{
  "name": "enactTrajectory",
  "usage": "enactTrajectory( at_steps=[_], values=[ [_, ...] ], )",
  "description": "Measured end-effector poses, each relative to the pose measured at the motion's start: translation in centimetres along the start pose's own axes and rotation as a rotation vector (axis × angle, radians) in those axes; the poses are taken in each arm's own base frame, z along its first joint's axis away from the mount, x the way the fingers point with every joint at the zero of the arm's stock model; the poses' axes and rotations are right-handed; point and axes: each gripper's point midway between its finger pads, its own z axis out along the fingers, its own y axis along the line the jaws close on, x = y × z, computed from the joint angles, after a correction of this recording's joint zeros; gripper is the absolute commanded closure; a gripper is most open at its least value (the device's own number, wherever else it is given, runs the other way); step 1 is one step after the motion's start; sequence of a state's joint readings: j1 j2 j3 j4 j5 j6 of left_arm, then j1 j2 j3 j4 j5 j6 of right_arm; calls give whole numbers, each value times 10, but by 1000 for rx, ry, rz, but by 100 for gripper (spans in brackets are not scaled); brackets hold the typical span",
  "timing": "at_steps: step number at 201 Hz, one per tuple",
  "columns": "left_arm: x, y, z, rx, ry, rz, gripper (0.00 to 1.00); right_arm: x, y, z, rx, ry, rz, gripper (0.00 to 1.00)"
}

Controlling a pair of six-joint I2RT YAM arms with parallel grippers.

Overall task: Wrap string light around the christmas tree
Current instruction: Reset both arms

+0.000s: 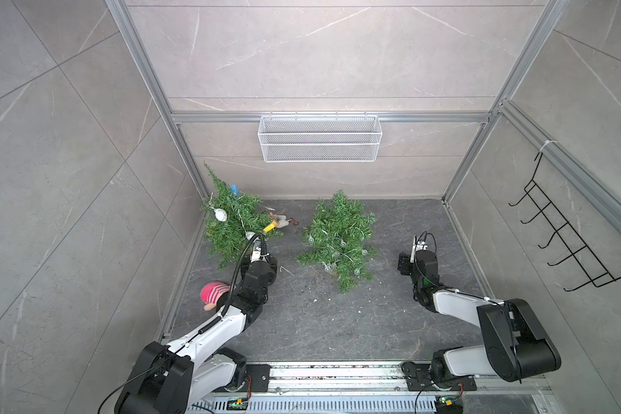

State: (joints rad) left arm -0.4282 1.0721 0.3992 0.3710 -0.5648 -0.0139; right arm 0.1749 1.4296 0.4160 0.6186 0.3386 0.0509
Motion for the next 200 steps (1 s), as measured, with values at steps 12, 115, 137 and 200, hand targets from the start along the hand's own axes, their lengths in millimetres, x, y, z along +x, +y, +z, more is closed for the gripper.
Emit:
enactTrajectory(
  at_steps=[12,115,137,200],
  values=[
    [3,7,-3,-16,10,13,25,3,0,0,-1,-6,2,26],
    [80,23,42,17,98,87,16,2,10,3,-57,-91,-5,26],
    [77,23,47,36,81,86,6,1,11,2,-65,-101,-8,25],
    [60,51,57,-23,-7,-23,0,-1,11,2,-72,-109,-8,17]
  ],
)
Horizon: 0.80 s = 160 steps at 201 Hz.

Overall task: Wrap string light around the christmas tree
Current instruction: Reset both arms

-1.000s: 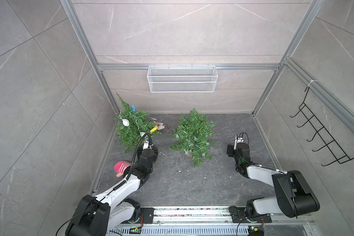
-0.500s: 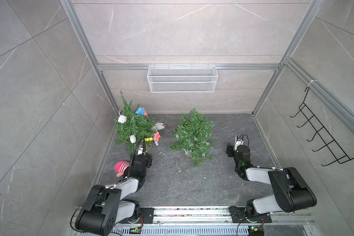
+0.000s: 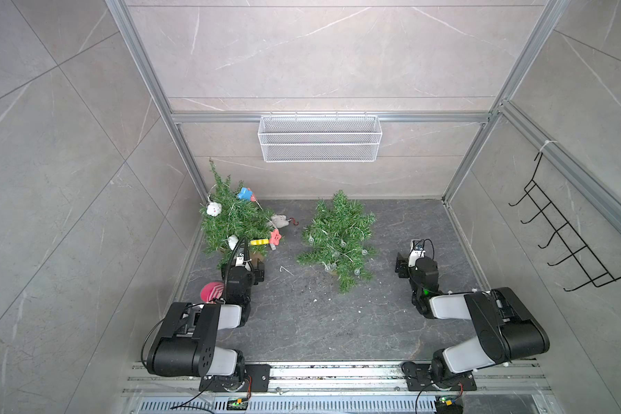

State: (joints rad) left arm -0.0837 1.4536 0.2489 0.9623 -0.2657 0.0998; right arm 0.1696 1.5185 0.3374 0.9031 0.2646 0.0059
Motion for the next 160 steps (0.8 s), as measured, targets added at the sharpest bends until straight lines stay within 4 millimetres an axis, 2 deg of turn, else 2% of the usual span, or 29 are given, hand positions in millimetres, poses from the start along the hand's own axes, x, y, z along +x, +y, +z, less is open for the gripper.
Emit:
enactTrajectory(
  at_steps=[4,7,11,33,86,160],
  values=[
    [2,1,1,-3,1,-6,0,0,0,0,0,0,0,12],
    [3,2,2,-5,3,-10,0,0,0,0,-1,0,-2,2],
    [5,2,3,-7,8,-12,0,0,0,0,0,-1,3,1],
    [16,5,6,-14,43,-26,0,0,0,0,-5,0,-2,1],
    [6,16,16,-50,49,-84,0,0,0,0,-5,0,-2,1],
    [10,20,16,-68,68,-102,0,0,-1,0,-4,0,-1,0]
  ],
)
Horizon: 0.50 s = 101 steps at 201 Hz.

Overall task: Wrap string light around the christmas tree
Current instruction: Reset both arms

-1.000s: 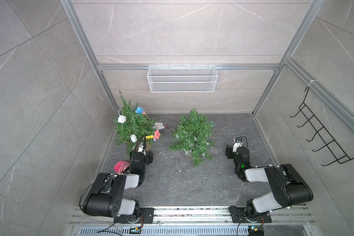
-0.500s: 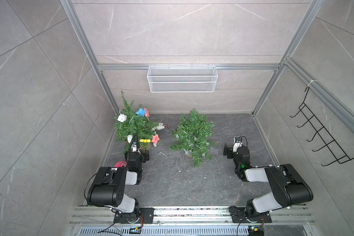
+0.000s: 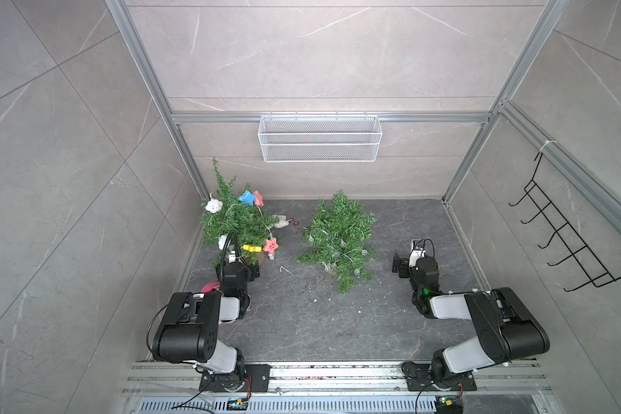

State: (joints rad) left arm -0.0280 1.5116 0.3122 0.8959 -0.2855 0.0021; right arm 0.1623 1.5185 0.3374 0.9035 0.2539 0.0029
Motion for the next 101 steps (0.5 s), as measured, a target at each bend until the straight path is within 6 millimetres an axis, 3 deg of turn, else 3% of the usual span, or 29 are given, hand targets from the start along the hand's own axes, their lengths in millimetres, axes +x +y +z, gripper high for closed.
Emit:
enactTrajectory(
  at_steps=[101],
  values=[
    [0,-2,0,3,2,1,0,0,0,0,0,0,0,1]
  ],
)
